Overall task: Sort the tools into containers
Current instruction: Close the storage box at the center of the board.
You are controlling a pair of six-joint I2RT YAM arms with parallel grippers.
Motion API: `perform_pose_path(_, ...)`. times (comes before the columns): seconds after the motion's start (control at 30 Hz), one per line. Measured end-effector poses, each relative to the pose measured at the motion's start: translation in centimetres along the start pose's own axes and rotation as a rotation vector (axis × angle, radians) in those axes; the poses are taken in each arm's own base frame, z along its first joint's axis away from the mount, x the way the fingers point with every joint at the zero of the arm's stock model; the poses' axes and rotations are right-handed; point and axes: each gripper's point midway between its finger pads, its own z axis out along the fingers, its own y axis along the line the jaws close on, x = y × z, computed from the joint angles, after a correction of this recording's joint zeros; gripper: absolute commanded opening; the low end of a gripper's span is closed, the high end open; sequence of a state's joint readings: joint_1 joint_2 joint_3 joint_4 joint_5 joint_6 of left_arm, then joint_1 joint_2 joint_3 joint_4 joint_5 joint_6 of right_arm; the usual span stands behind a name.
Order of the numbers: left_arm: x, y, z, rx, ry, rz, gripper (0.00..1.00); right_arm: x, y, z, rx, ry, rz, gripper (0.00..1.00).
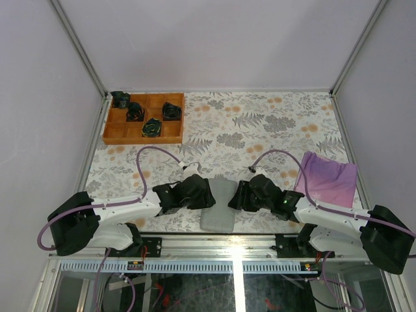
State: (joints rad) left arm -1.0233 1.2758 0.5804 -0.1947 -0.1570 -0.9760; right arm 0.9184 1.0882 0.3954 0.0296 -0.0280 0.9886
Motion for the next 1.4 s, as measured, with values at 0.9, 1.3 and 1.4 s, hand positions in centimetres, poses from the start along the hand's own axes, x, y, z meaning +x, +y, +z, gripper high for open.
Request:
perform_pose_path(0.9, 0.1, -0.2, 0.1, 0.000, 0.007, -0.007, 0.44, 0.3, -0.5, 0.8, 0.013, -0.015, 0.089, 0.60)
perform_pose_path(1.3, 0.4, -0.2, 0.3, -0.005, 0.016, -0.001, 0.38, 0.8, -0.4, 1.3, -0.063, -0.031, 0.163, 0.58)
perform_pose_path(1.4, 0.4, -0.3, 0.3, -0.006, 0.018, 0.001, 0.36, 0.9, -0.5, 1.5, -0.082, -0.037, 0.171, 0.57)
